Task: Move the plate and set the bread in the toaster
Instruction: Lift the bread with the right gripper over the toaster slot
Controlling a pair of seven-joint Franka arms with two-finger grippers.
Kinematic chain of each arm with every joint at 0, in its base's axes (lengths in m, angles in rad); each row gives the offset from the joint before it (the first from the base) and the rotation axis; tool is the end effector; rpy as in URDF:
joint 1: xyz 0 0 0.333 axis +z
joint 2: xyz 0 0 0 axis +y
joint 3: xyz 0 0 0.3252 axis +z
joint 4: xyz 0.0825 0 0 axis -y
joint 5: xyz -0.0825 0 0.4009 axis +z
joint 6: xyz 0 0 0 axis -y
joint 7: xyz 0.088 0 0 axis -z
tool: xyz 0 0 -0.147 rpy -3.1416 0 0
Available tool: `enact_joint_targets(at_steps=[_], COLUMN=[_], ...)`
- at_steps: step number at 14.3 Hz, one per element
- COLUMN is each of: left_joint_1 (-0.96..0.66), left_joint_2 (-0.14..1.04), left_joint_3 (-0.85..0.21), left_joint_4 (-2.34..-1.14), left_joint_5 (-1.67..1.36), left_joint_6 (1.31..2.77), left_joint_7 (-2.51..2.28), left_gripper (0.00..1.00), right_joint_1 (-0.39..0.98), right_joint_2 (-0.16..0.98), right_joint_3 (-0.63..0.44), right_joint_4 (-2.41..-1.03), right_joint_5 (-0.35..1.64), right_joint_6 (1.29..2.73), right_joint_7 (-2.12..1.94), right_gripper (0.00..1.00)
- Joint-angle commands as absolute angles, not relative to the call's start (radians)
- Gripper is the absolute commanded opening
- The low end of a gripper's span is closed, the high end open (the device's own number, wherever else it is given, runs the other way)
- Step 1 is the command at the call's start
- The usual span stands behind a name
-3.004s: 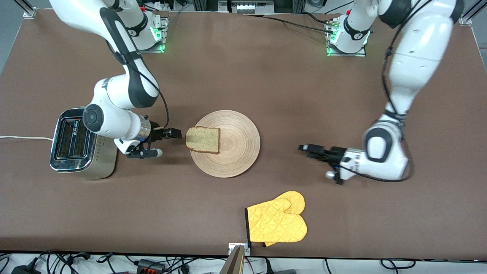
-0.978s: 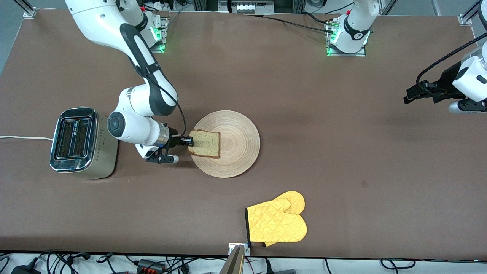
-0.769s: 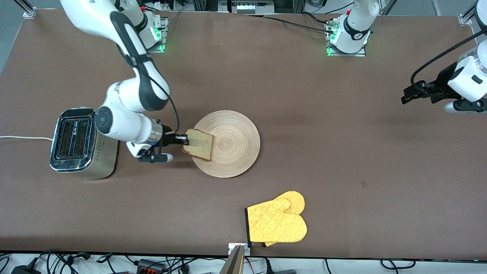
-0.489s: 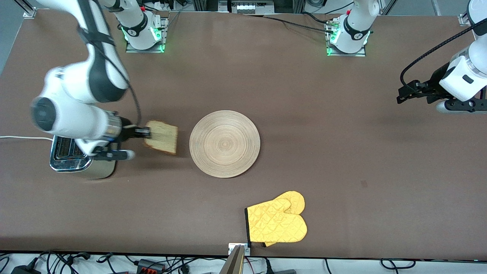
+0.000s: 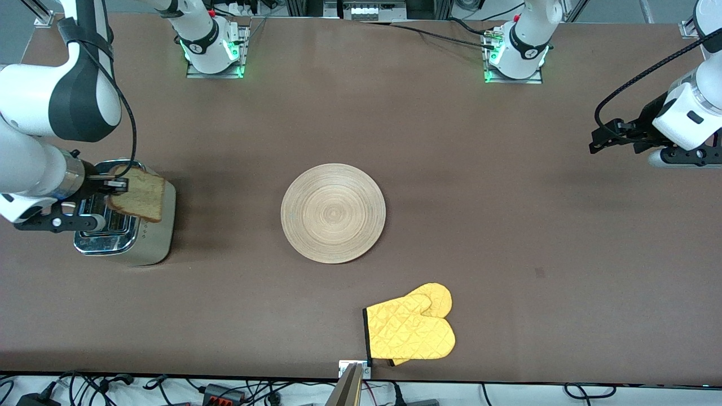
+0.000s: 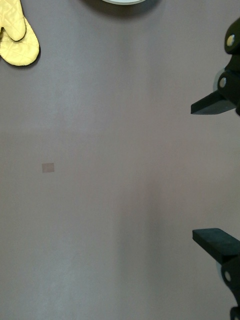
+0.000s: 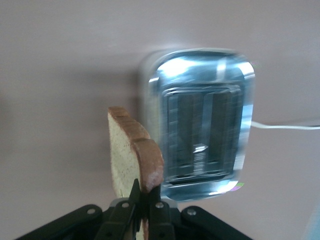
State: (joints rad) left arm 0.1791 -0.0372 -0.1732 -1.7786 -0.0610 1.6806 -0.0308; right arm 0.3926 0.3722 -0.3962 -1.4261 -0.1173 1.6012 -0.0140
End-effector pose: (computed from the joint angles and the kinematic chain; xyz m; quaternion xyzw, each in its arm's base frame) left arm 0.5585 -0.0062 0.5221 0.9989 0.0228 -0.0310 0.0266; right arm 0.6589 0.0140 0.4542 0.9879 0.0181 -0.0849 0.1284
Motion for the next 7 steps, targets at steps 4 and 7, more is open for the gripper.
enact_joint_targets(at_steps=[4,7], left_joint_1=[0.183,0.183], left_joint_2=[-0.064,-0.064], left_joint_3=[-0.181,-0.181], left_joint_4=[-1.798,-1.796], left_joint_5=[-0.035,-0.034], left_joint_6=[1.666,1.663], left_joint_7=[-0.04,-0.04], left_gripper=[1.0,1.0], right_joint_1=[0.387,0.38], right_joint_2=[0.382,0.382], right_joint_3=[-0.443,-0.443], right_joint_4=[-1.436,-1.459], right_joint_5=[-0.264,-0.267], right_joint_6=[1.652,1.667], right_joint_7=[-0.038,-0.052], right_gripper=[0.0,0.0])
